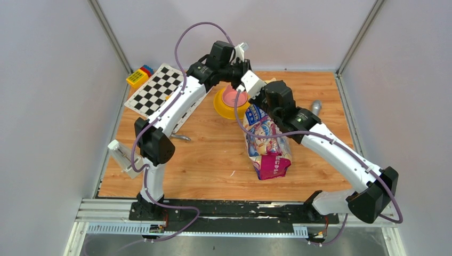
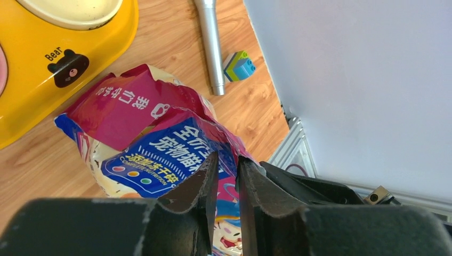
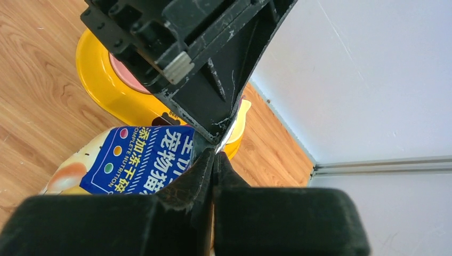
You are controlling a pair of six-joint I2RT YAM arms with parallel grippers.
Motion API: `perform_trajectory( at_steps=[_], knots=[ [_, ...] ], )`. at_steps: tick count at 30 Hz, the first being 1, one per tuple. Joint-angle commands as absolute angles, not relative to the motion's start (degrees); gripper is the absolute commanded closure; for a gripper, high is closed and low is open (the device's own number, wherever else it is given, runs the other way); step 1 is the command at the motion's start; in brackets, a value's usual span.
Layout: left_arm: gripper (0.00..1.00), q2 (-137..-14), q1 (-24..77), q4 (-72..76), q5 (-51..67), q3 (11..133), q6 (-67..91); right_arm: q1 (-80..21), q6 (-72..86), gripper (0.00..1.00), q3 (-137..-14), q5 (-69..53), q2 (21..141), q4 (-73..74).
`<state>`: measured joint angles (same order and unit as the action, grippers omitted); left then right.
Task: Serve the pet food
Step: Open the pet food bag at the center of the board.
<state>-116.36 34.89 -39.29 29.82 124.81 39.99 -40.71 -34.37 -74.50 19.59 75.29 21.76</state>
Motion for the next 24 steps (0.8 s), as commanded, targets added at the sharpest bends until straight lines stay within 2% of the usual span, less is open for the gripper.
perform_trajectory(
  at_steps=[1, 7, 16, 24],
  knots=[
    [0.77, -116.97, 35.38, -40.61, 24.77, 127.14, 37.67, -42.97, -37.18, 1.00, -75.06, 19.59, 74.01, 18.28],
    [1.00, -117.14, 35.71, -42.04, 22.67, 128.10, 36.65, -43.77, -37.41, 1.00, -75.20, 19.48, 73.70, 18.33],
    [1.00, -114.63, 35.91, -44.02, 19.96, 126.52, 34.14, -41.70, -38.62, 1.00, -76.95, 25.48, 73.85, 13.17],
    [1.00, -113.28, 35.89, -44.53, 18.36, 123.23, 33.15, -40.96, -36.96, 1.00, -76.99, 25.25, 73.57, 12.24]
  ],
)
